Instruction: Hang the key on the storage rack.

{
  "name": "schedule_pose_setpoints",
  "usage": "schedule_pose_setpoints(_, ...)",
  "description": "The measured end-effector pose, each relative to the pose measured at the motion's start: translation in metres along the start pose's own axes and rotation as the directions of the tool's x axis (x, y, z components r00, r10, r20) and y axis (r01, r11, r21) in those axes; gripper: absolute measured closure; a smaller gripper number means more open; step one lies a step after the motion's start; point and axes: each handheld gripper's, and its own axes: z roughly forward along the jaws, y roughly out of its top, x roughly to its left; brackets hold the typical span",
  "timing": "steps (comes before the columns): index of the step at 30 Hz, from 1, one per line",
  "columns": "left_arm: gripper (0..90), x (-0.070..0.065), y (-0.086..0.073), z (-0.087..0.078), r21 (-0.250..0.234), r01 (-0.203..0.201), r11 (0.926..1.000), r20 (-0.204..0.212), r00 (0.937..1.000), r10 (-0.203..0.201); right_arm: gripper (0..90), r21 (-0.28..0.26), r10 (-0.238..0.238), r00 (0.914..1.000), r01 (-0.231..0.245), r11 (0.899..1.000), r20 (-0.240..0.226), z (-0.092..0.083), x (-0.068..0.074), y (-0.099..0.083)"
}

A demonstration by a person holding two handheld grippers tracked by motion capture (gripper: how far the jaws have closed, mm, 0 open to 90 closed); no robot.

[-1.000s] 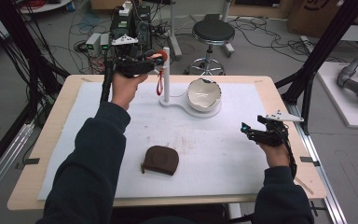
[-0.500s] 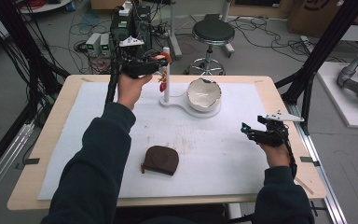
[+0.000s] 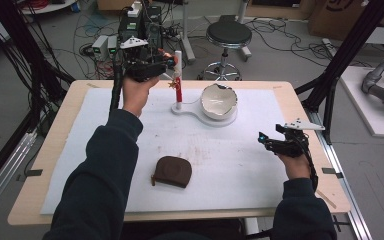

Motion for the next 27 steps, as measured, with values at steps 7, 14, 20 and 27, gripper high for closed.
schedule_pose_setpoints(7, 55.2, 0.001, 0.001, 0.002, 0.009, -0.008, 0.9999, -0.010, 0.9999, 0.008, 23.5, 0.002, -0.001, 1.0000, 0.001, 1.000, -0.001, 0.000, -0.001, 0.000)
schedule_pose_setpoints(14, 55.1, 0.005, -0.011, 0.003, 0.025, -0.001, 0.9997, -0.025, 0.9997, 0.002, 23.4, 0.002, -0.002, 1.0000, 0.002, 1.000, -0.002, 0.000, -0.002, -0.001)
schedule_pose_setpoints(20, 54.9, 0.011, -0.024, -0.002, 0.025, 0.023, 0.9994, -0.035, 0.9992, -0.022, 23.4, 0.006, 0.001, 1.0000, -0.001, 1.000, -0.001, 0.000, -0.003, -0.001)
schedule_pose_setpoints(27, 50.1, 0.018, -0.044, -0.016, 0.004, 0.052, 0.9987, -0.027, 0.9983, -0.051, 23.5, 0.011, -0.002, 1.0000, 0.002, 1.000, -0.002, 0.001, -0.001, -0.002)
